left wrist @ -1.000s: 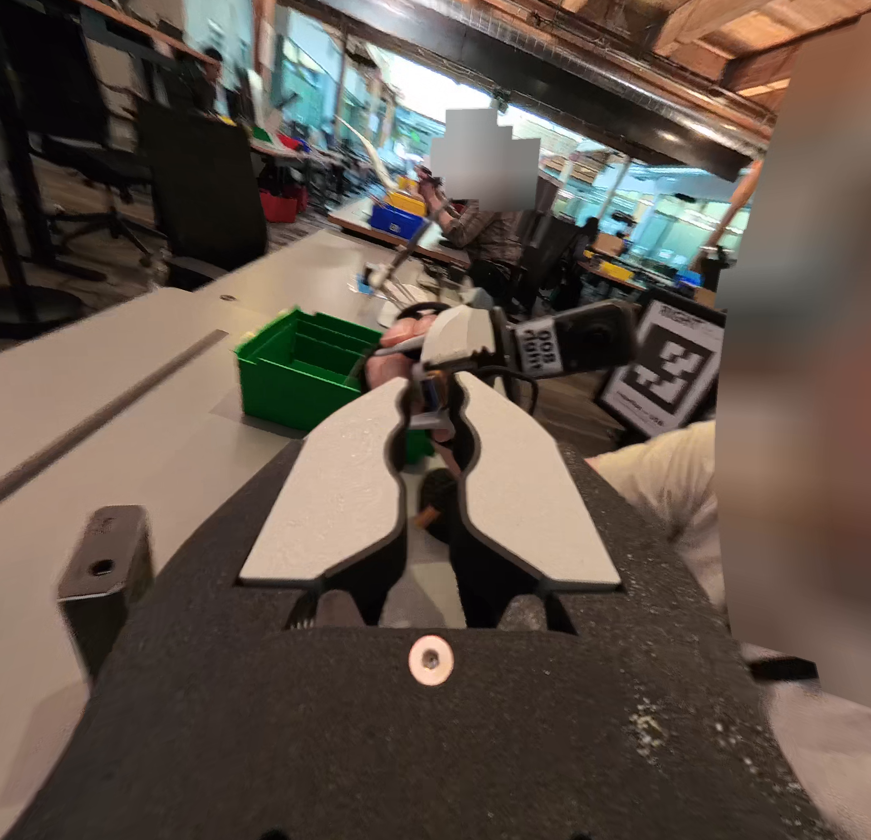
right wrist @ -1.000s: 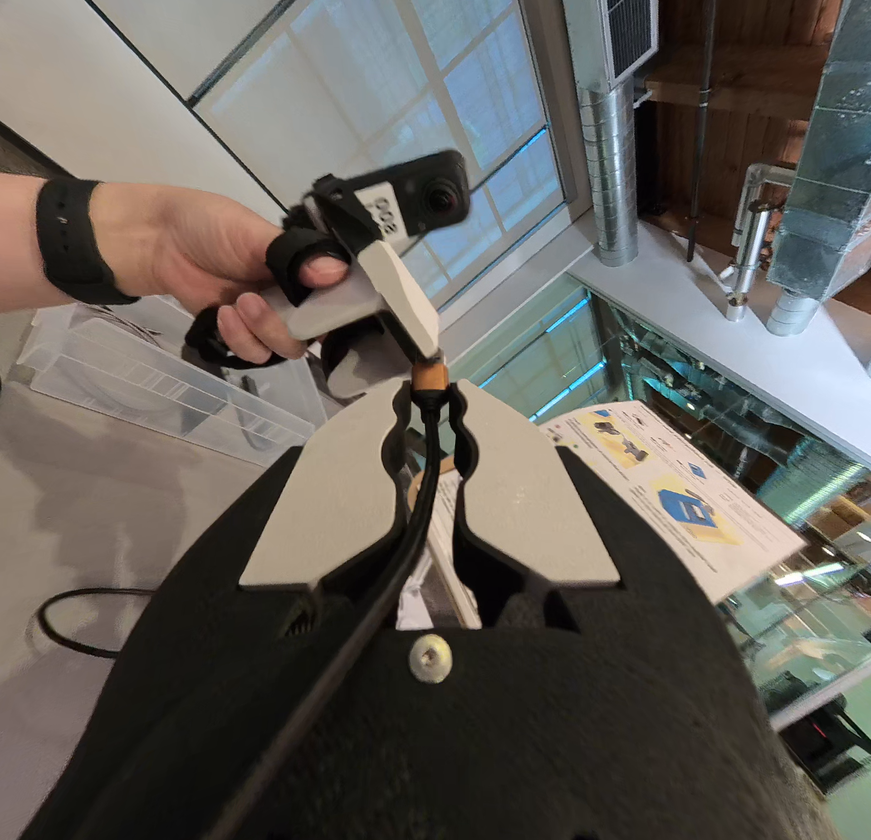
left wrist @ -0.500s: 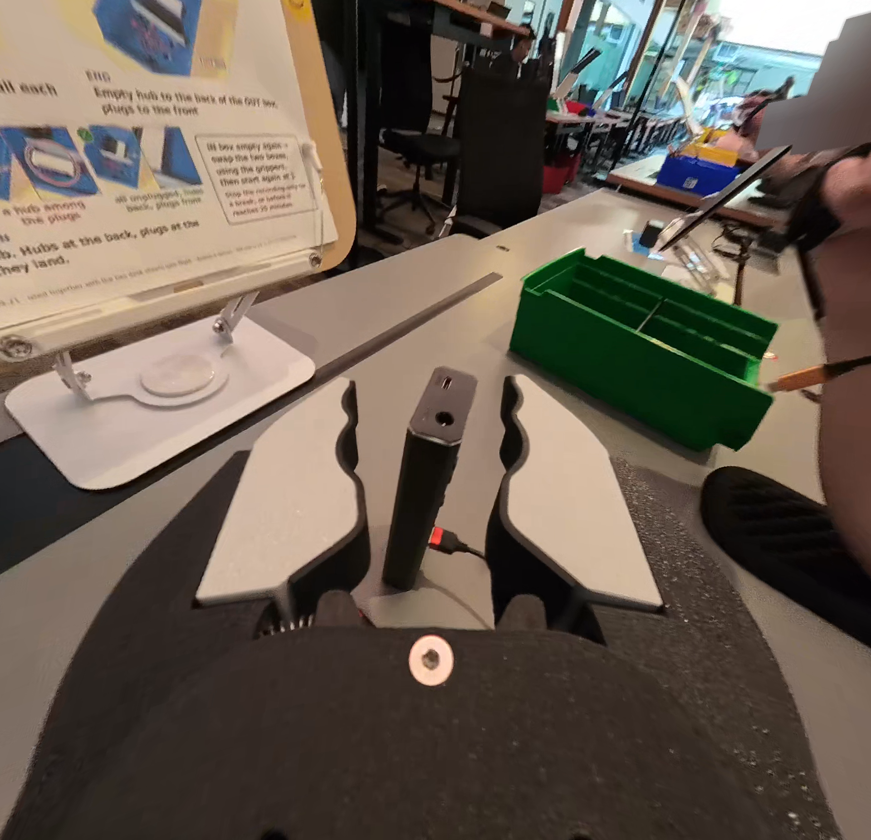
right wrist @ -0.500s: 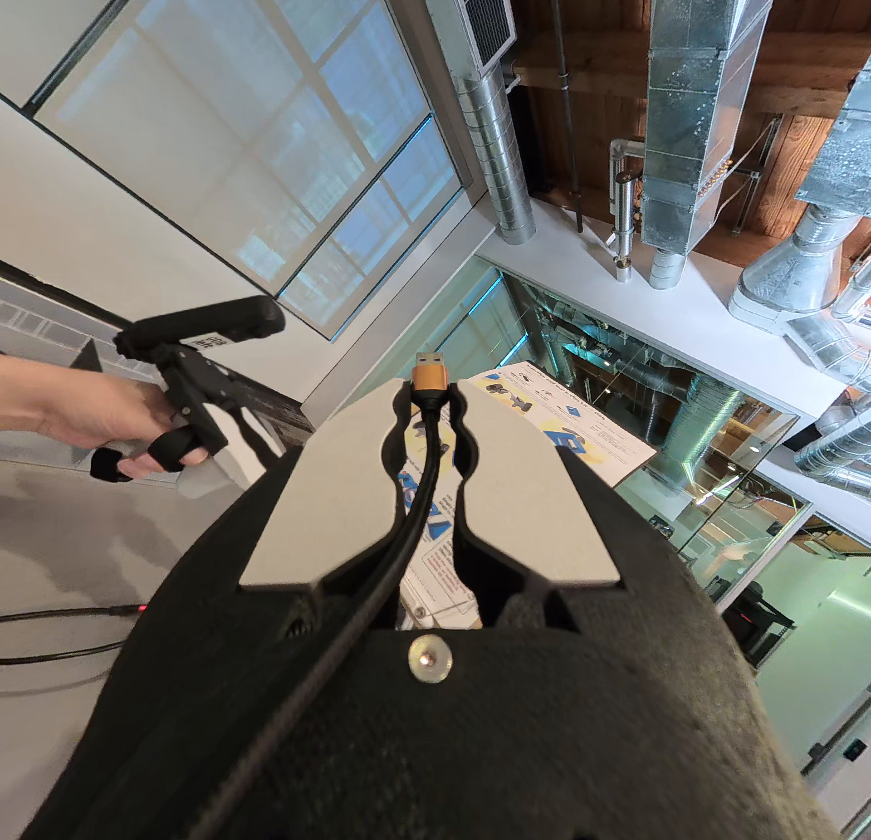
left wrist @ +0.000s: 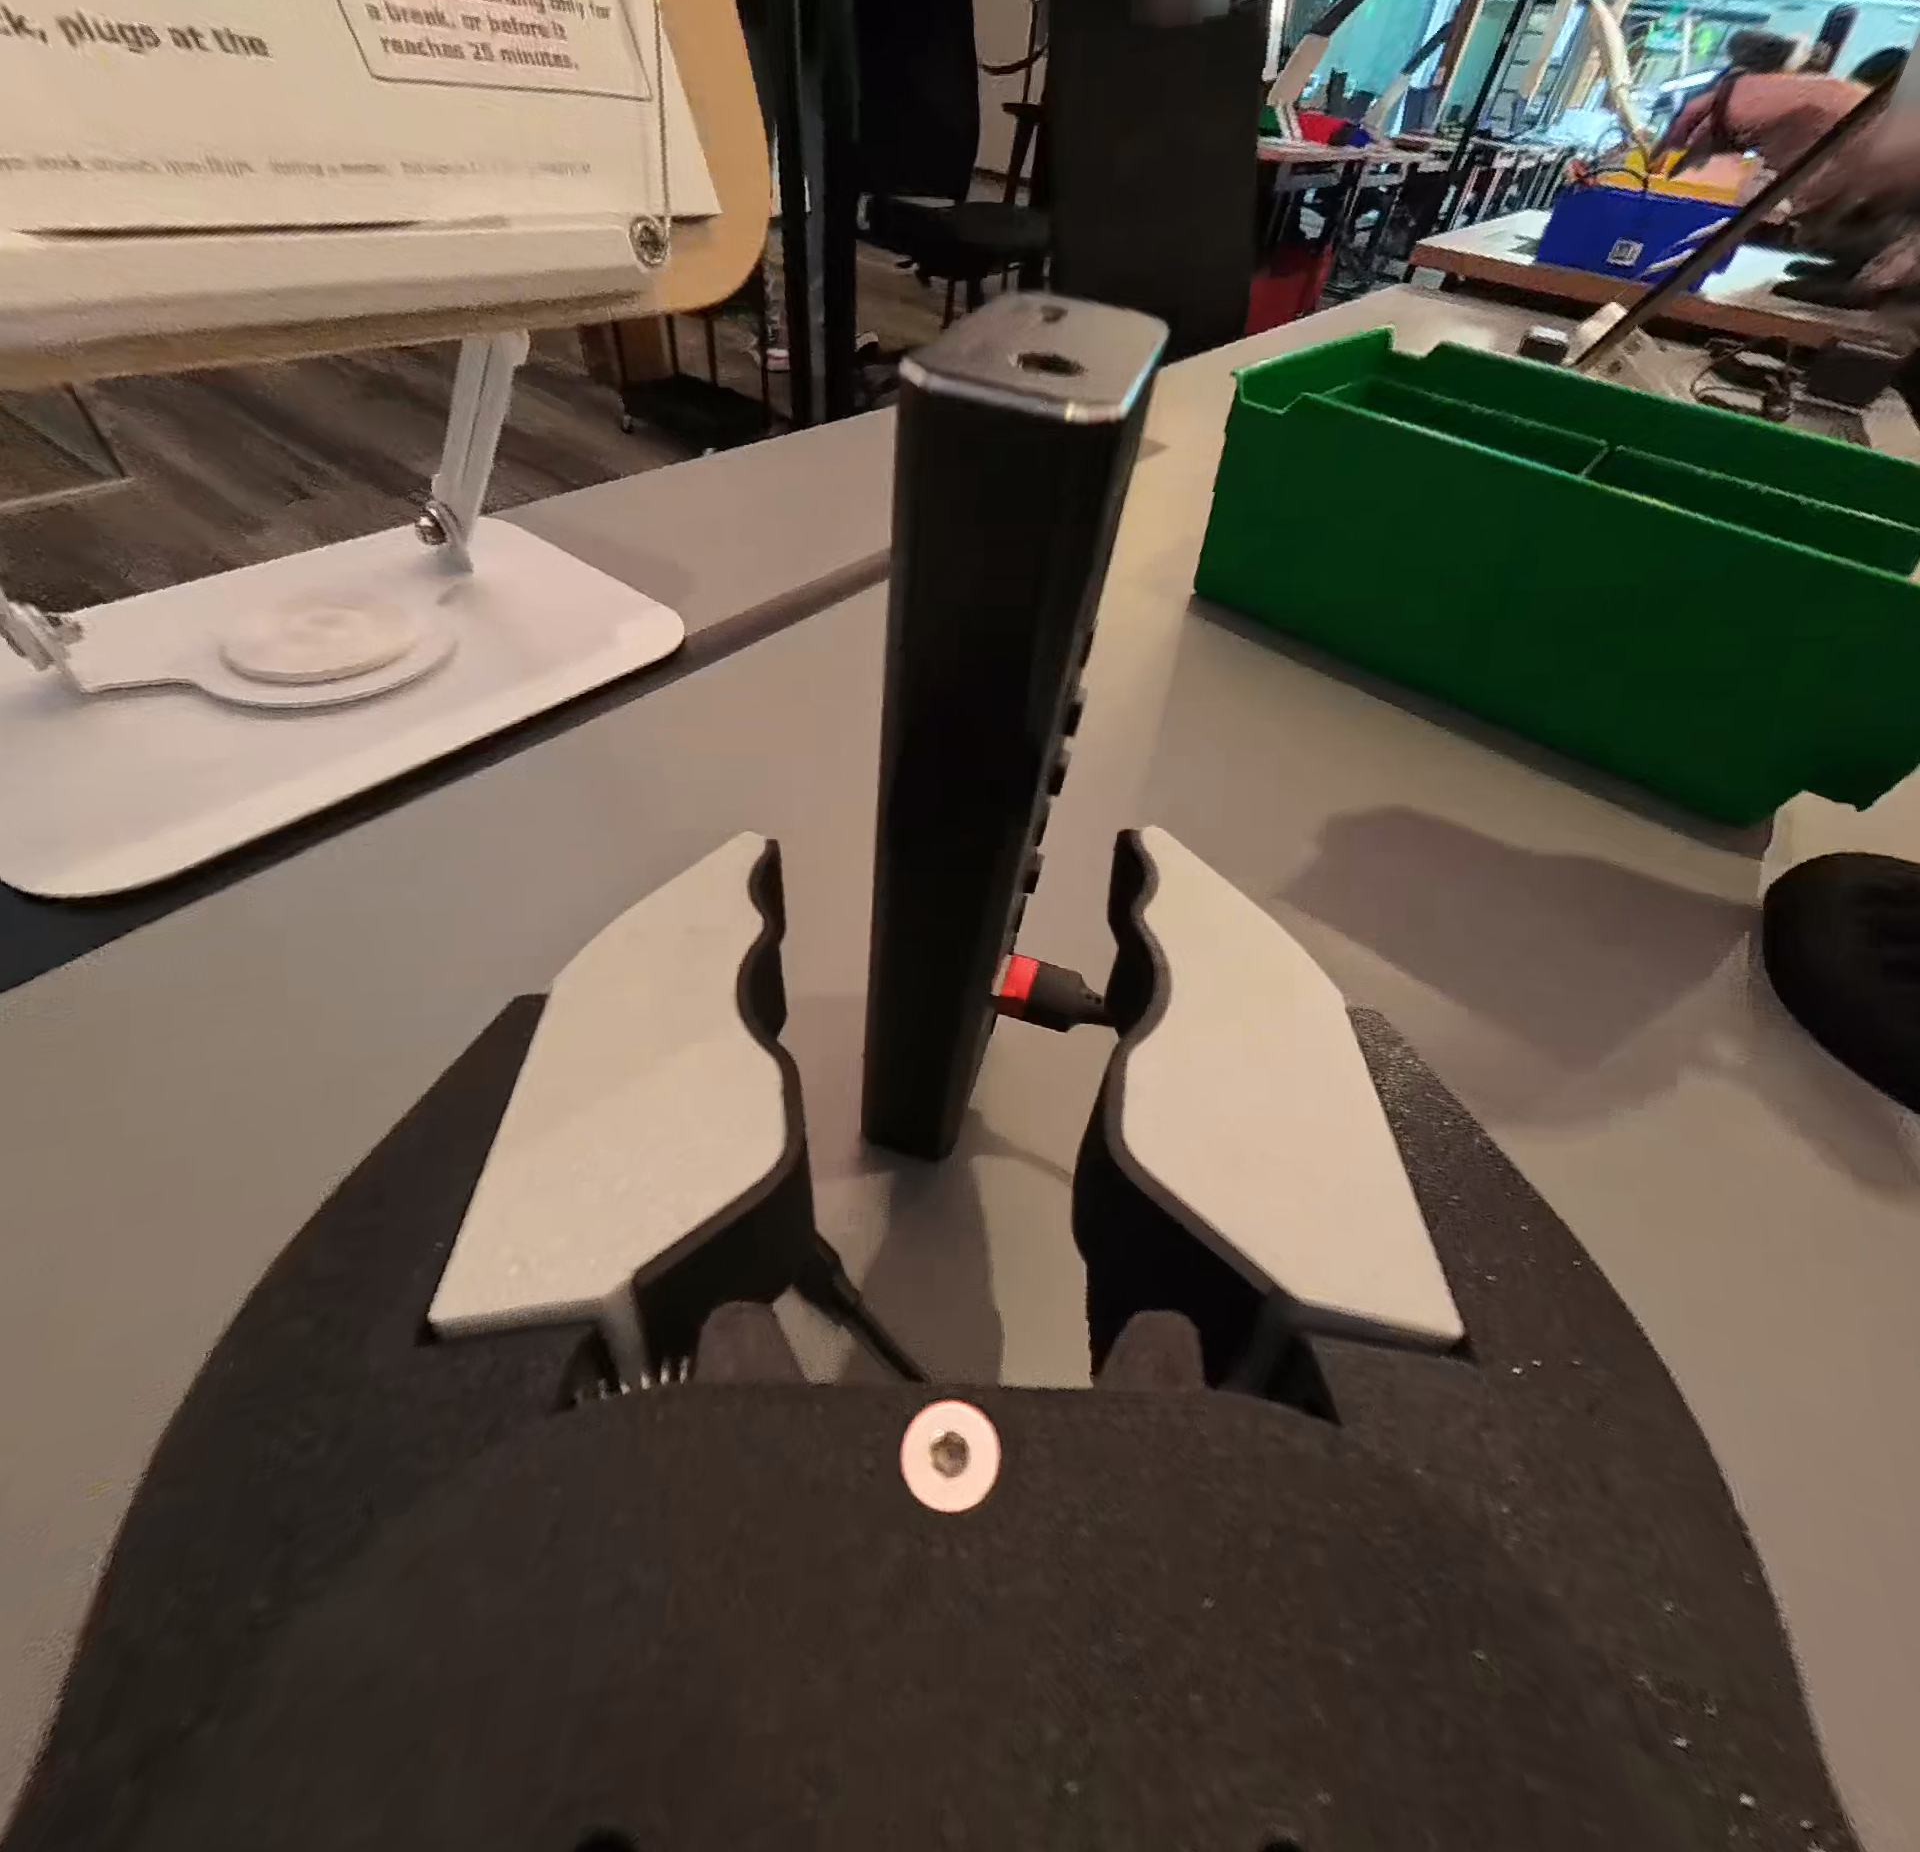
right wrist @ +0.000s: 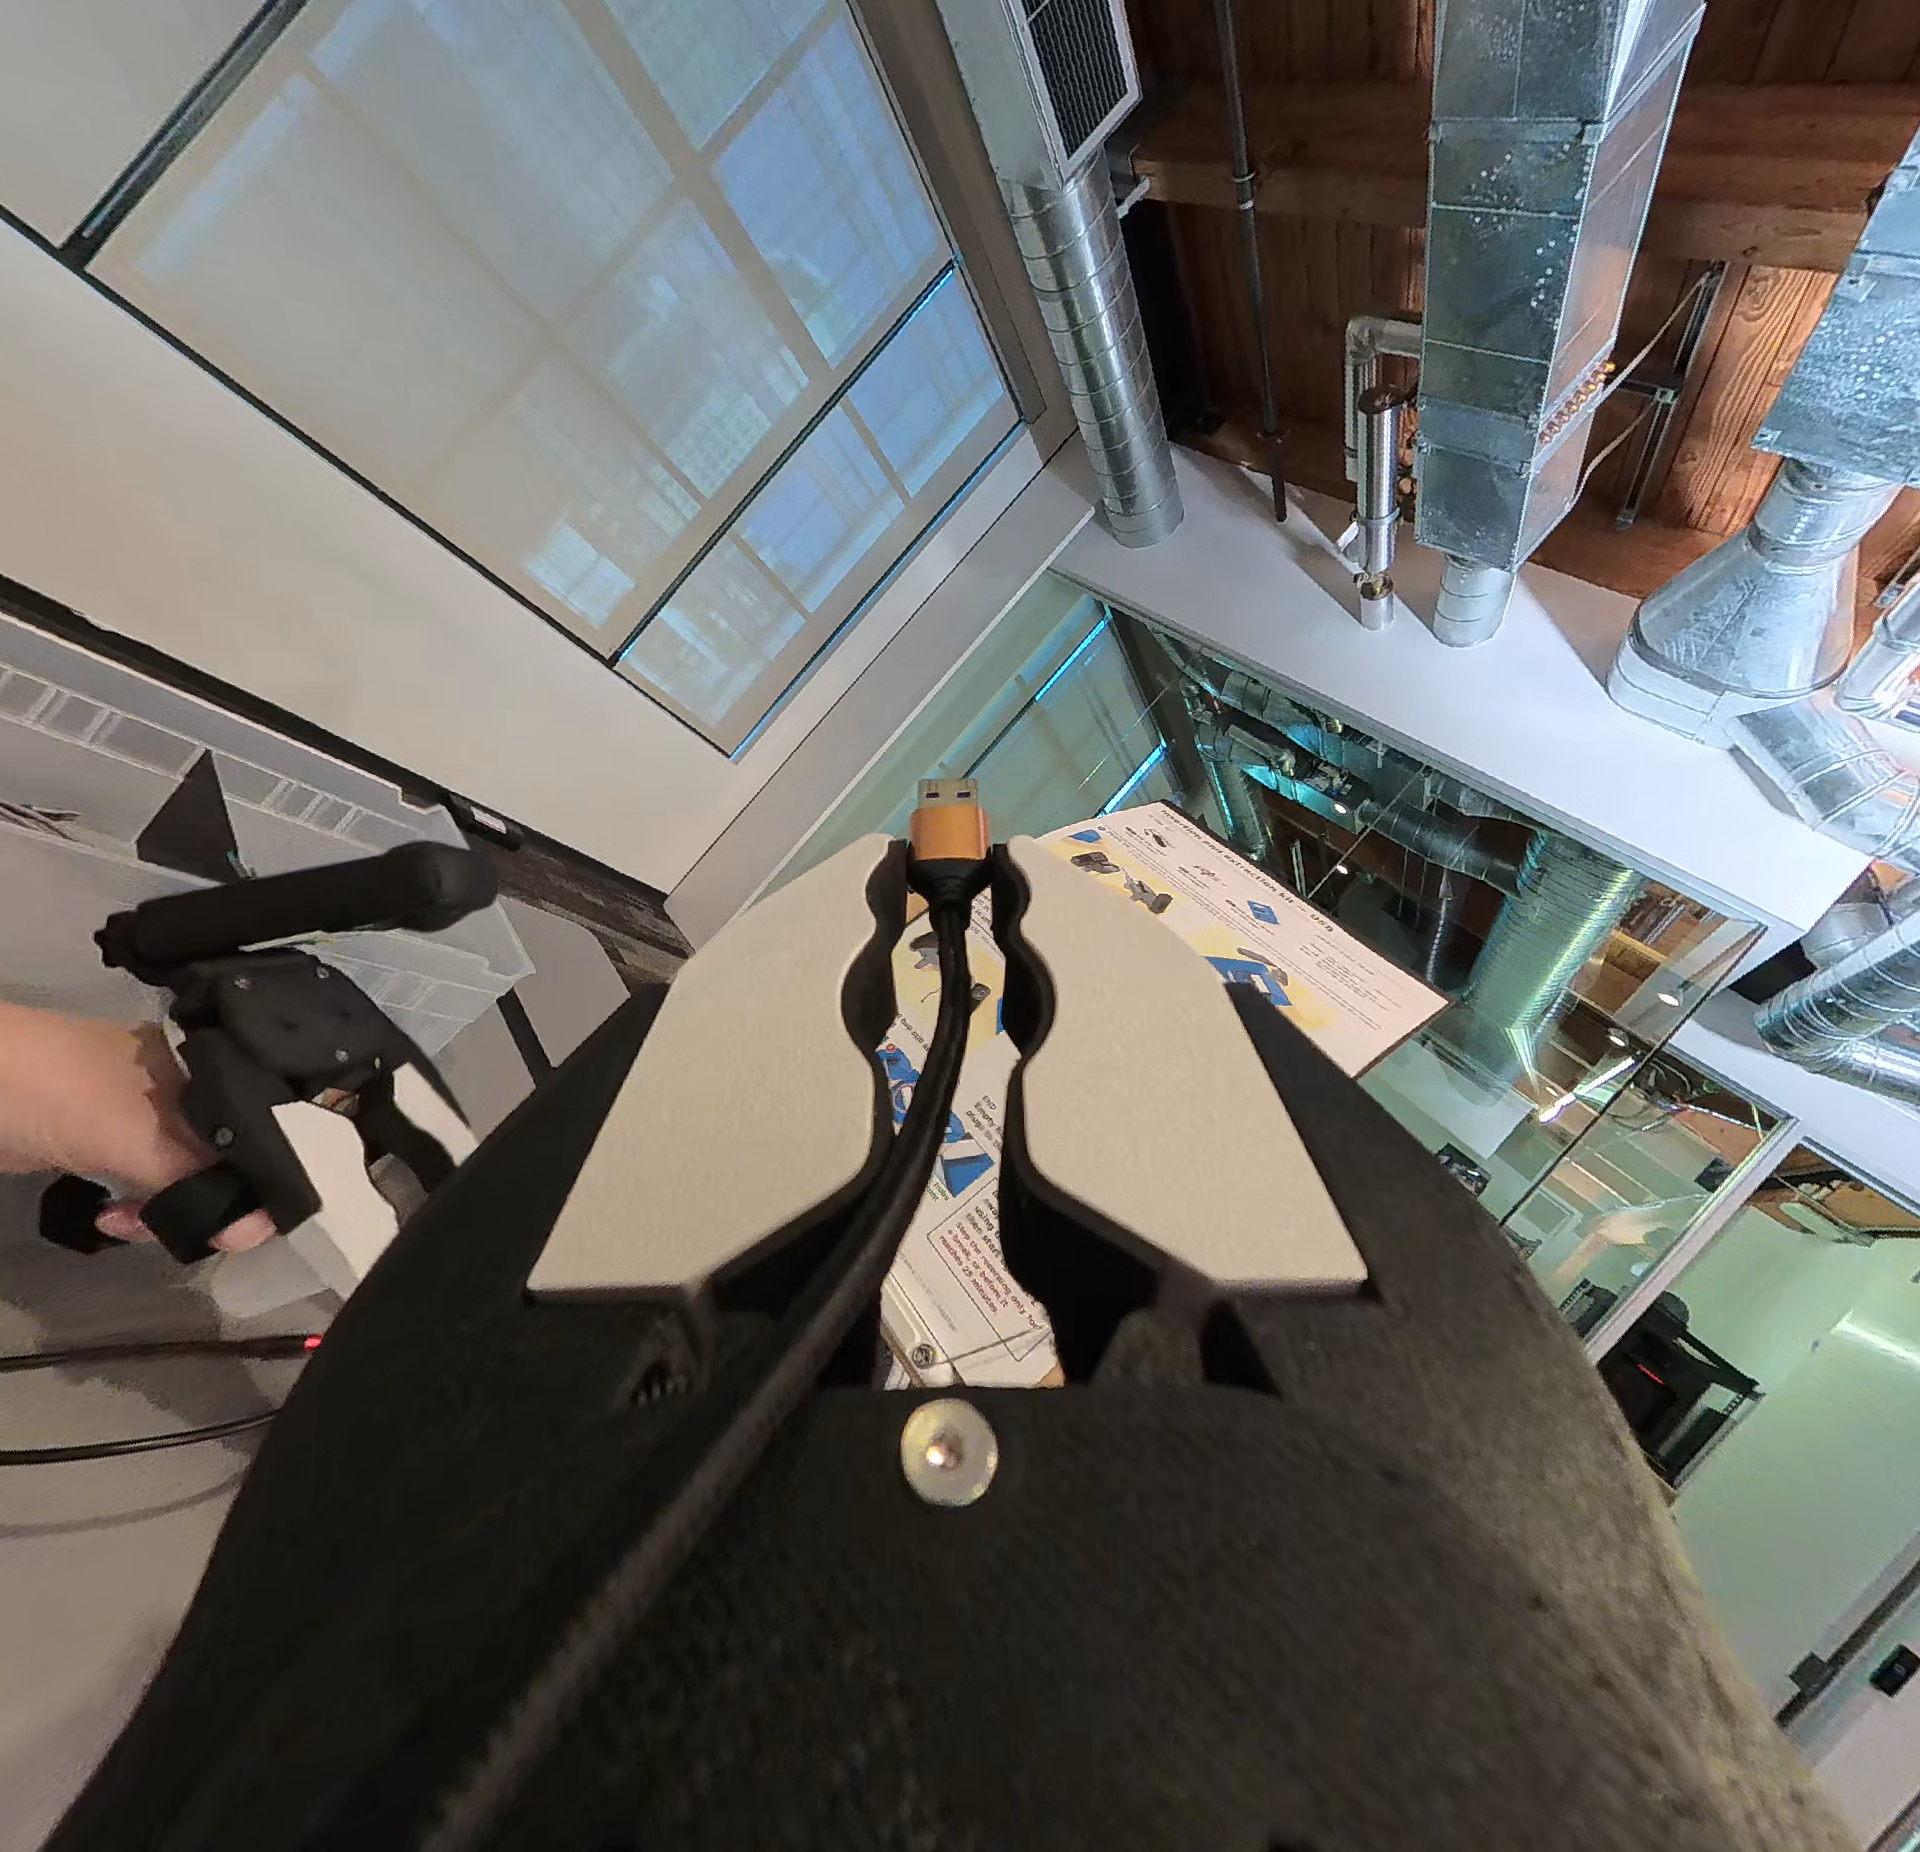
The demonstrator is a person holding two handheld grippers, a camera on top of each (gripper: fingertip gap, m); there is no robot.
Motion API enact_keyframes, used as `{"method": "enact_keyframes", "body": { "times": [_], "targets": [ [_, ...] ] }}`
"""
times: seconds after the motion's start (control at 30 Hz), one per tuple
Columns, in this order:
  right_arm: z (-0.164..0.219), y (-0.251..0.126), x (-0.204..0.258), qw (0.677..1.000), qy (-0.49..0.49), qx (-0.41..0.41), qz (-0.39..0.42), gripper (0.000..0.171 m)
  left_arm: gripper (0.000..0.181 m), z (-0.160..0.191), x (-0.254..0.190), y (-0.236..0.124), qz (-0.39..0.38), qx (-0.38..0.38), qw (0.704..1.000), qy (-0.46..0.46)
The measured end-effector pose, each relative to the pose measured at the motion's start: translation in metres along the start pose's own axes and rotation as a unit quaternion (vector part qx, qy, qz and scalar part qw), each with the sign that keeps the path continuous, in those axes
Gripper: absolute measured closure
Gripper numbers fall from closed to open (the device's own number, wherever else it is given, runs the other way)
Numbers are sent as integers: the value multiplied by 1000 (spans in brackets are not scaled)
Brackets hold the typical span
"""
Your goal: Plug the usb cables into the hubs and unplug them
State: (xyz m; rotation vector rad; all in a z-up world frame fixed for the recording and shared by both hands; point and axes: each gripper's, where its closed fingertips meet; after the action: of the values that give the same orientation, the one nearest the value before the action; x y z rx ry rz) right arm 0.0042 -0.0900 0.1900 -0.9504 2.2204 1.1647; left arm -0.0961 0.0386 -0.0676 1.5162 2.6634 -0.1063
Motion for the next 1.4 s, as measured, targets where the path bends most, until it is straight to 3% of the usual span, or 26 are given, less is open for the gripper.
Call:
{"method": "enact_keyframes", "body": {
  "times": [0.6, 0.77, 0.97, 1.13, 1.4],
  "targets": [
    [26, 11, 21, 999, 16, 31, -26, 155, 150, 20, -3, 18, 57, 31, 997, -48],
    [48, 15, 21, 994, 93, 49, -6, 155, 152, 18, -1, 19, 34, 55, 997, -43],
    [87, 27, 22, 967, 222, 99, 78, 155, 152, -36, 3, 26, -12, 21, 998, -54],
    [111, 28, 31, 948, 246, 161, 125, 155, 152, -86, 9, 42, -31, -18, 998, -50],
    [143, 30, 64, 927, 261, 237, 124, 155, 153, -80, 13, 38, -38, -7, 998, -55]
  ]
}}
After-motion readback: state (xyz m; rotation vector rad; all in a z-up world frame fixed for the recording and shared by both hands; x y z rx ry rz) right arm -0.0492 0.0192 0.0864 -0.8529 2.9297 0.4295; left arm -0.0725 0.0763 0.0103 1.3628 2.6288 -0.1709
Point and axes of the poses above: each gripper's, where its closed fingertips meet, y out along the fingers, z out of its underside, x = y × z across the jaws, and after that the axes turned 12 degrees about -x, right-handed
